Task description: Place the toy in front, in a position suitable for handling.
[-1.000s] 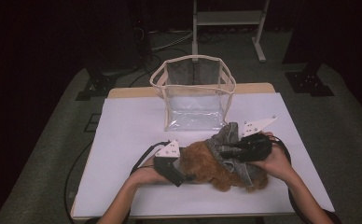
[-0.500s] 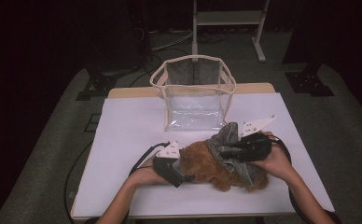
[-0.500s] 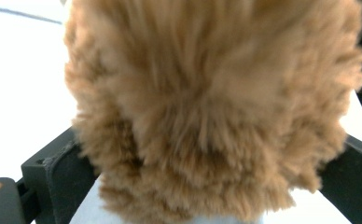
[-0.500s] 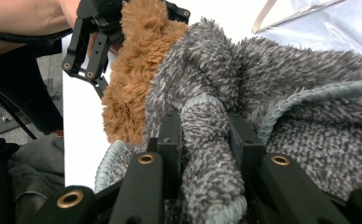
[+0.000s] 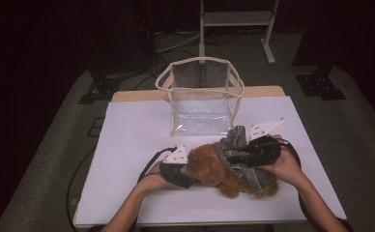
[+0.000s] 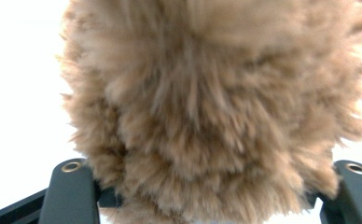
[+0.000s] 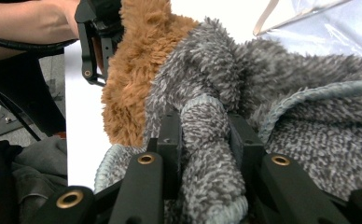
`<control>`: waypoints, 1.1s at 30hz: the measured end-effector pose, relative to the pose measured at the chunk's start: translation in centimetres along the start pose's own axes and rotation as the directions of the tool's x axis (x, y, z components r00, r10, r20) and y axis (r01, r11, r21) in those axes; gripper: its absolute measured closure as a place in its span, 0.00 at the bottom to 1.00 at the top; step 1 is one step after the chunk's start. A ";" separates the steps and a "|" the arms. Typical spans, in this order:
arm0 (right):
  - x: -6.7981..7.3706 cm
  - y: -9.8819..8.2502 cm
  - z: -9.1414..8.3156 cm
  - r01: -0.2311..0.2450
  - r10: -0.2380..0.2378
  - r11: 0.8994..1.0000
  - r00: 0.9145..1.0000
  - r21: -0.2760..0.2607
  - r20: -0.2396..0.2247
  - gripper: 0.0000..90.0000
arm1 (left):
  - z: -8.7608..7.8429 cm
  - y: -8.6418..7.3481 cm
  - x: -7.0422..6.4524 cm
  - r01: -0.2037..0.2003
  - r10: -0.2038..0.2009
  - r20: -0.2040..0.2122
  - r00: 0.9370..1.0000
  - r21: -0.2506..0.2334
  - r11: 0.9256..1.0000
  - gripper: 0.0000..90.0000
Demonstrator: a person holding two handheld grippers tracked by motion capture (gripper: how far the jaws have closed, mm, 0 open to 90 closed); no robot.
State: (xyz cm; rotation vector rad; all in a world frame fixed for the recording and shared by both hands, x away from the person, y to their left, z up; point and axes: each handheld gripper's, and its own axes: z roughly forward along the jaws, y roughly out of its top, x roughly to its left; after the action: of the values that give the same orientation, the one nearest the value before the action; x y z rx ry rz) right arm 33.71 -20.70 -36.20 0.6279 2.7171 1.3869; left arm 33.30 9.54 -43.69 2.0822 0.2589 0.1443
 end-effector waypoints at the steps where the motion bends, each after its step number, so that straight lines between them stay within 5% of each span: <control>1: 0.0 0.1 -0.1 0.003 -0.003 1.000 1.000 -0.005 0.001 0.77 | -0.2 0.3 -0.1 -0.006 0.006 -0.003 1.000 -0.008 1.000 0.37; 9: 0.5 2.4 -1.9 0.014 -0.019 0.993 0.999 -0.118 -0.040 0.78 | -3.8 4.5 -0.5 -0.102 0.096 -0.068 0.993 -0.078 0.992 0.40; 17: 1.9 5.9 -3.6 0.036 -0.057 0.961 0.996 -0.274 -0.072 0.78 | -10.6 9.9 -1.1 -0.244 0.229 -0.157 0.961 -0.080 0.967 0.40; 19: 2.0 6.2 -3.4 0.035 -0.060 0.959 0.995 -0.280 -0.079 0.78 | -11.6 10.4 -1.2 -0.256 0.242 -0.158 0.957 -0.075 0.964 0.39; 24: 1.3 4.8 -2.3 0.009 -0.026 0.973 0.997 -0.230 -0.074 0.77 | -10.2 9.0 -0.9 -0.229 0.220 -0.134 0.966 -0.054 0.972 0.38; 28: 0.7 3.6 -3.3 -0.013 0.001 0.979 0.998 -0.205 -0.057 0.77 | -8.7 8.8 -0.7 -0.204 0.193 -0.113 0.975 -0.101 0.974 0.37; 33: 0.9 5.8 -7.0 0.039 -0.039 0.979 0.999 -0.198 0.005 0.77 | -7.3 10.7 -1.0 -0.242 0.233 -0.108 0.966 -0.086 0.966 0.37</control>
State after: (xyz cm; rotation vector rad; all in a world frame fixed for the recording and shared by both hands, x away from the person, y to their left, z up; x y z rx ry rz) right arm 33.46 -22.78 -27.35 0.5574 2.5314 1.6196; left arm 32.17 10.20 -30.74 2.0044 0.0572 0.3967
